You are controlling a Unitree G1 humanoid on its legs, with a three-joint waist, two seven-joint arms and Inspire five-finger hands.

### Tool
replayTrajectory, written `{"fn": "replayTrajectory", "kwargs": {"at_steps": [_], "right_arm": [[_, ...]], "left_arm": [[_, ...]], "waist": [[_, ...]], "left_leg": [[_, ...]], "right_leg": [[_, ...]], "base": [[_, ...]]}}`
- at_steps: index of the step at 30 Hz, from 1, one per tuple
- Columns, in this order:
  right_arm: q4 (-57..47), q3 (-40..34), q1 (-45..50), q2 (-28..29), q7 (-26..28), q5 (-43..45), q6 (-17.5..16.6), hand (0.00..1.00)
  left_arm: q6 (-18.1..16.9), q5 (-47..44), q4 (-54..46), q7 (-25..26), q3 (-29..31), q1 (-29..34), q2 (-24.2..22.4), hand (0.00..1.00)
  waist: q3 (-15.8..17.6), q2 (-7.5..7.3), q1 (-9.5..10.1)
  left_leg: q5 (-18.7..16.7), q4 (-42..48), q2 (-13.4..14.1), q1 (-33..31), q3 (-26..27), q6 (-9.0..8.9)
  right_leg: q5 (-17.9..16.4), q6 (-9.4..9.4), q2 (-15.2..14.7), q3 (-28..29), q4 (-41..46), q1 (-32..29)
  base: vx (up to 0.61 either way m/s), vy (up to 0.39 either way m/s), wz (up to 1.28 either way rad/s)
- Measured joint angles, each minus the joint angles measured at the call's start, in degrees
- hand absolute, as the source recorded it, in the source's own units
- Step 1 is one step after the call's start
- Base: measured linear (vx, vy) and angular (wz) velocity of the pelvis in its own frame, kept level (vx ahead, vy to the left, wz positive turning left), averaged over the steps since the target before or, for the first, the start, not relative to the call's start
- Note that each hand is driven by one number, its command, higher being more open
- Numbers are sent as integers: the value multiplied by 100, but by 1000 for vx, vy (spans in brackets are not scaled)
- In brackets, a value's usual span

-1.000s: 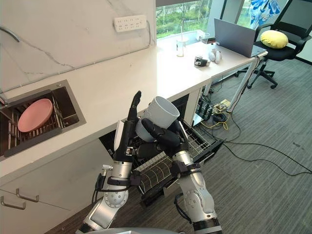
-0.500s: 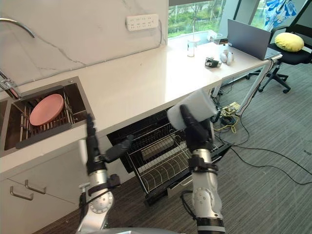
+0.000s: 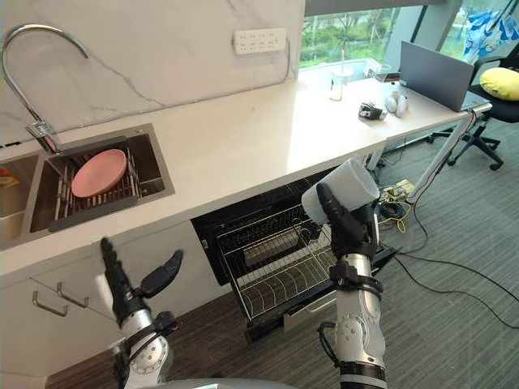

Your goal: Walk over to the sink, pick up the cup, carry it to the dishwasher, place the cup inside the dishwasher, then close the dishwasher door

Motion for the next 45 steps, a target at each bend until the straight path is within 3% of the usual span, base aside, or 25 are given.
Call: {"fn": "replayTrajectory", "kwargs": {"at_steps": [4, 8, 11, 16, 22, 31, 37, 45], "right_arm": [[939, 73, -21, -317, 9, -933, 516, 0], [2295, 467, -354, -676, 18, -1327, 1013, 0], [2984, 659, -585, -710, 20, -1529, 1219, 0], [4278, 687, -1142, -922, 28, -1725, 1356, 0], [5861, 502, -2319, -1435, -143, -1750, 1354, 0], [6141, 241, -3301, -1871, -174, -1938, 1338, 0], [6397, 236, -4130, -2295, -124, -2197, 1381, 0], [6695, 98, -4845, -2782, -152, -2261, 1642, 0]], "left_arm": [[25, -693, 1210, 306, 1108, 181, -9, 100], [138, -649, 1811, 342, 1172, 527, -54, 100], [336, -549, 2204, 211, 1222, 552, -59, 100], [536, -173, 2669, -124, 1331, 554, -45, 100], [774, 341, 2838, -546, 1268, 226, 205, 100], [849, 339, 3041, -887, 749, 0, 390, 100], [976, 111, 2957, -1315, 280, -356, 427, 100], [1029, -425, 2948, -1915, -130, -565, 481, 100]], "waist": [[-27, -77, 245], [-34, -99, 495], [-28, -96, 578], [30, -76, 695], [554, -13, 888], [1164, 254, 1080], [1595, 445, 1192], [1949, 524, 1289]], "left_leg": [[47, -1, -77, -31, -345, 17], [92, -5, -166, -84, -645, 41], [115, -5, -201, -165, -813, 21], [160, -5, -284, -235, -990, 70], [309, 17, -375, -489, -1389, 124], [445, 28, -558, -773, -1812, 195], [581, 42, -540, -1207, -1893, 243], [662, 45, -565, -1497, -1896, 268]], "right_leg": [[-48, 28, -27, -342, -21, 152], [-84, 67, -76, -585, -22, 268], [-95, 82, -92, -729, -13, 277], [-119, 102, -133, -906, -1, 299], [-114, 122, -139, -1309, 10, 257], [-120, 123, -214, -1647, 23, 182], [-177, 167, -329, -1667, 374, -311], [-499, 184, -623, -1599, 1129, -846]], "base": [[-14, -9, 42], [-35, 15, 40], [-39, 13, 28], [-8, 15, 21], [-14, 9, 35], [-3, 27, 26], [-35, 31, 8], [-37, 23, 1]]}}
